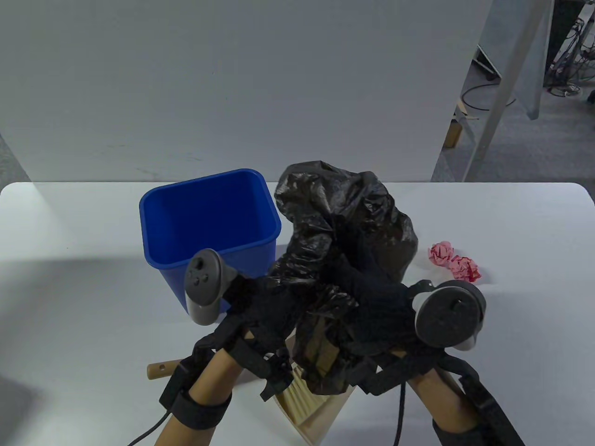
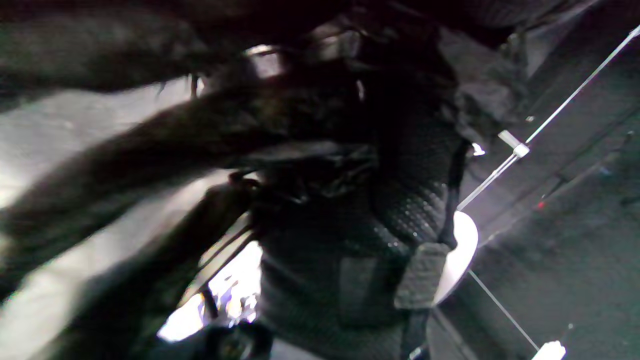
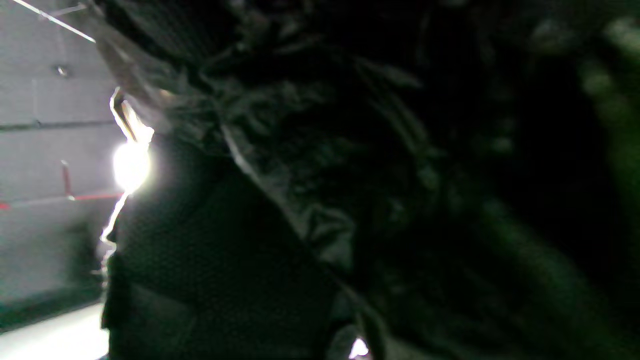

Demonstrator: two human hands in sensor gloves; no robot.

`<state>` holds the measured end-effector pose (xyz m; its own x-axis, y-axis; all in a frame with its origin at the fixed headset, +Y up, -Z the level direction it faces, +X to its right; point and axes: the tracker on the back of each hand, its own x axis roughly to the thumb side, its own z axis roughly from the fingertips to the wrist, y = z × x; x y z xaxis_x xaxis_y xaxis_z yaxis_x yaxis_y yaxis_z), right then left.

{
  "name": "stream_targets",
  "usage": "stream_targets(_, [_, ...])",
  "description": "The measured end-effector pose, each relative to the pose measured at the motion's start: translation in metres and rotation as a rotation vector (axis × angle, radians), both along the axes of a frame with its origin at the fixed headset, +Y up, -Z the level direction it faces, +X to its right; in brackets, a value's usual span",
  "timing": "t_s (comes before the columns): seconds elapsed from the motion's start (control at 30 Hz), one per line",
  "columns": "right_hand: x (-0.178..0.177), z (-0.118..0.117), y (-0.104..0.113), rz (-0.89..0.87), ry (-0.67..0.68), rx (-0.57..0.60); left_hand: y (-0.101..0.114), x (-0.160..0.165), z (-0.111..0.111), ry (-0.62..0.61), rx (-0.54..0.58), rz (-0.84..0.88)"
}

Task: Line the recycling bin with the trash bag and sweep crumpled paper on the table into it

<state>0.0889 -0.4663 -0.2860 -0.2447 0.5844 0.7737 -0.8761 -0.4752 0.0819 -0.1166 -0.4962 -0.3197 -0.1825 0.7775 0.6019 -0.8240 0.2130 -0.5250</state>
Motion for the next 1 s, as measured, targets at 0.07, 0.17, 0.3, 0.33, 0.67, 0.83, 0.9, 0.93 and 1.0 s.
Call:
stream_targets(0.07, [-0.017, -0.007, 0.004, -0.038, 0.063, -0.005, 0.008, -0.016, 0.004, 0.071, 0.029, 0.031])
stream_targets(0.17, [-0.042, -0.017, 0.011, -0.081, 0.159, 0.026, 0.018, -0.038, 0.012, 0.138, 0.053, 0.072])
stream_targets(0.3, [-0.067, -0.028, 0.013, -0.133, 0.268, 0.013, 0.028, -0.062, 0.022, 0.209, 0.061, 0.076])
stream_targets(0.33, [-0.074, -0.032, 0.012, -0.147, 0.299, 0.010, 0.031, -0.070, 0.023, 0.227, 0.063, 0.058])
stream_targets(0.67, [-0.116, -0.086, -0.025, -0.293, 0.419, -0.165, 0.013, -0.117, -0.011, 0.252, -0.097, -0.022])
stream_targets(0.83, [-0.122, -0.115, -0.050, -0.239, 0.313, -0.287, -0.017, -0.140, -0.040, 0.362, -0.350, -0.103])
stream_targets(0.9, [-0.116, -0.118, -0.055, -0.130, 0.169, -0.256, -0.023, -0.156, -0.040, 0.628, -0.373, -0.169])
stream_targets(0.93, [-0.110, -0.119, -0.058, -0.057, 0.061, -0.211, -0.023, -0.167, -0.039, 0.831, -0.345, -0.191])
stream_targets(1.0, [-0.098, -0.120, -0.061, 0.027, -0.100, -0.145, -0.024, -0.184, -0.032, 1.069, -0.357, -0.204])
